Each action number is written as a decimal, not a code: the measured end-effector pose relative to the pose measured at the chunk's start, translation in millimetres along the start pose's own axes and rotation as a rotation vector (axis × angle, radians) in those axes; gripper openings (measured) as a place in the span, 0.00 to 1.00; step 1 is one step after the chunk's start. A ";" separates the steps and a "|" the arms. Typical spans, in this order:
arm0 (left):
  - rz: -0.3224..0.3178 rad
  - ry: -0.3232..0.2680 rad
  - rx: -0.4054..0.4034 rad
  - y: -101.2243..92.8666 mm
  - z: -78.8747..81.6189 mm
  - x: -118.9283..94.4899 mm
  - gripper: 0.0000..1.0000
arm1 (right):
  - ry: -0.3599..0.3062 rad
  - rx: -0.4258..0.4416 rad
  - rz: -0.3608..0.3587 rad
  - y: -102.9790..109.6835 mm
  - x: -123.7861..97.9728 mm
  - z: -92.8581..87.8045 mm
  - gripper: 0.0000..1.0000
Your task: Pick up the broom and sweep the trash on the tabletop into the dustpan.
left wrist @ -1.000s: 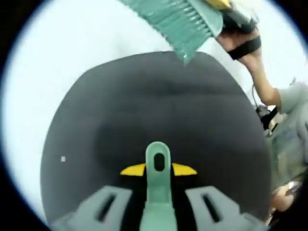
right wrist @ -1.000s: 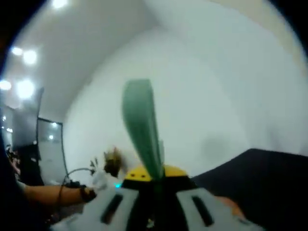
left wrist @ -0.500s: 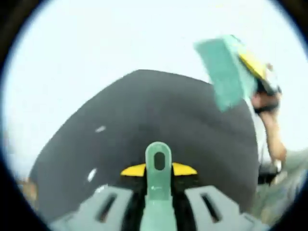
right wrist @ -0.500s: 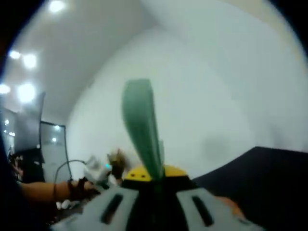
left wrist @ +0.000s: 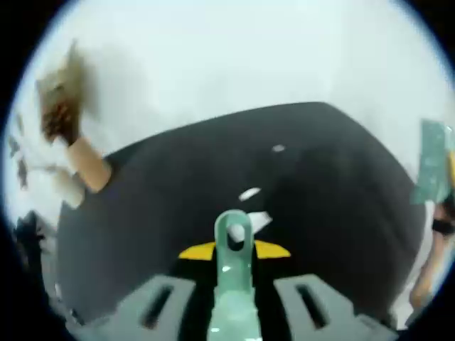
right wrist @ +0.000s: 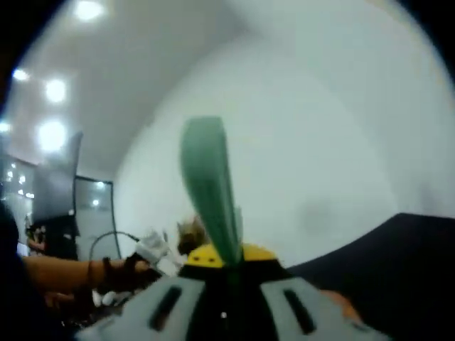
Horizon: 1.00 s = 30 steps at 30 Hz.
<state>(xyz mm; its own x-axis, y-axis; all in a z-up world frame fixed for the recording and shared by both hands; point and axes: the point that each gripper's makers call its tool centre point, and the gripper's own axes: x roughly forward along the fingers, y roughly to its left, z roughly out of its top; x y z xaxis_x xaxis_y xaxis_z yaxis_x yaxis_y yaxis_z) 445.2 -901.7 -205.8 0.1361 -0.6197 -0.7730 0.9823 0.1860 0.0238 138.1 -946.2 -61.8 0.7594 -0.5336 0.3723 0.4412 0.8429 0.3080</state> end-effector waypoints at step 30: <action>-0.078 0.143 -0.083 68.0 -31.3 15.8 0.51 | 0.027 0.027 0.038 -7.3 11.1 -26.8 0.05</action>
<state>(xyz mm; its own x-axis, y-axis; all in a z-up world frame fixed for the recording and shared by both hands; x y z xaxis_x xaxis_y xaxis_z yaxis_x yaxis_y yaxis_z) 510.1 -875.0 -236.3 0.0345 -0.5209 -0.8529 0.9742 0.2079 -0.0875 156.1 -956.4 -83.5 0.7884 -0.4984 0.3607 0.3986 0.8604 0.3177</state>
